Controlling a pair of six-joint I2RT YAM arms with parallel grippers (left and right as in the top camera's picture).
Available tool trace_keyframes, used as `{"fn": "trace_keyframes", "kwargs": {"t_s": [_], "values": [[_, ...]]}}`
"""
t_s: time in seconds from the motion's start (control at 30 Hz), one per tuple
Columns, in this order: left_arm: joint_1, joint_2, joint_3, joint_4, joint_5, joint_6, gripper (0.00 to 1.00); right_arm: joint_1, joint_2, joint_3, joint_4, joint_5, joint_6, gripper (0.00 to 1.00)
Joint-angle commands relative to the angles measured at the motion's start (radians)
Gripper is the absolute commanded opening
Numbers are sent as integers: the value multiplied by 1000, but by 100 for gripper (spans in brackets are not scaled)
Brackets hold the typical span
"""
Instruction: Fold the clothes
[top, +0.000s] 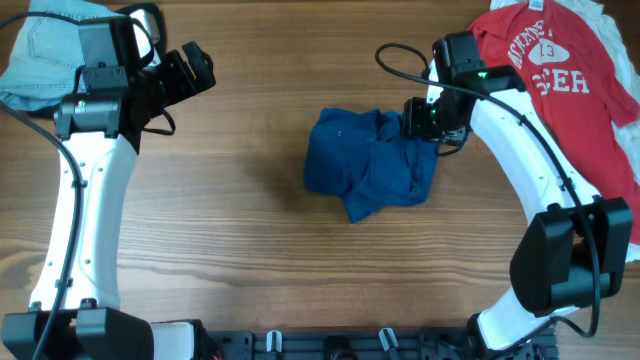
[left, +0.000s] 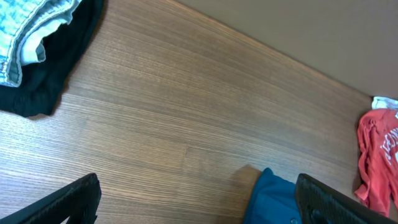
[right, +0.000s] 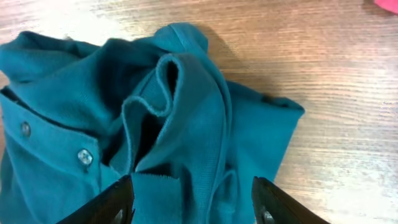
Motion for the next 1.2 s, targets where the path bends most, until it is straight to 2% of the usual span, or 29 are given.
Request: {"fn": "trace_keyframes", "kwargs": {"t_s": [0.0, 0.13, 0.3, 0.37, 0.43, 0.47, 0.5, 0.53, 0.7, 0.9, 0.97, 1.0, 1.07, 1.1, 1.17], "values": [[7, 7, 4, 0, -6, 17, 100, -2, 26, -43, 61, -16, -18, 61], [7, 7, 4, -1, -6, 17, 100, -2, 72, -43, 160, -77, -55, 61], [7, 7, 4, -4, -6, 17, 100, -2, 135, -43, 167, -87, -58, 60], [7, 7, 3, -4, -6, 17, 100, -2, 142, -43, 158, -85, -58, 56], [7, 7, 4, -4, -6, 17, 100, -6, 138, -41, 135, -85, -54, 42], [7, 7, 4, -4, -6, 17, 100, -13, 137, -34, 115, -85, -54, 22], [7, 7, 4, -4, -6, 17, 100, -24, 133, -18, 77, -85, -55, 9], [7, 7, 4, -4, -6, 17, 100, -41, 128, 6, 30, -77, -55, 4], [7, 7, 4, -3, -6, 17, 100, -145, 79, 140, -196, 23, -56, 4], [7, 7, 4, -3, -6, 17, 100, -226, 77, 141, -284, 35, -114, 4], [7, 7, 3, -3, -6, 17, 100, -214, 77, 141, -275, -104, -179, 17], [7, 7, 4, -3, -6, 17, 100, -202, 77, 140, -265, -162, -186, 28], [7, 7, 4, -3, -6, 17, 100, -179, 77, 136, -242, -207, -182, 43], [7, 7, 3, -3, -6, 17, 100, -158, 77, 125, -217, -212, -143, 47], [7, 7, 4, -4, -6, 17, 100, -138, 79, 104, -192, -212, -97, 49]]}}
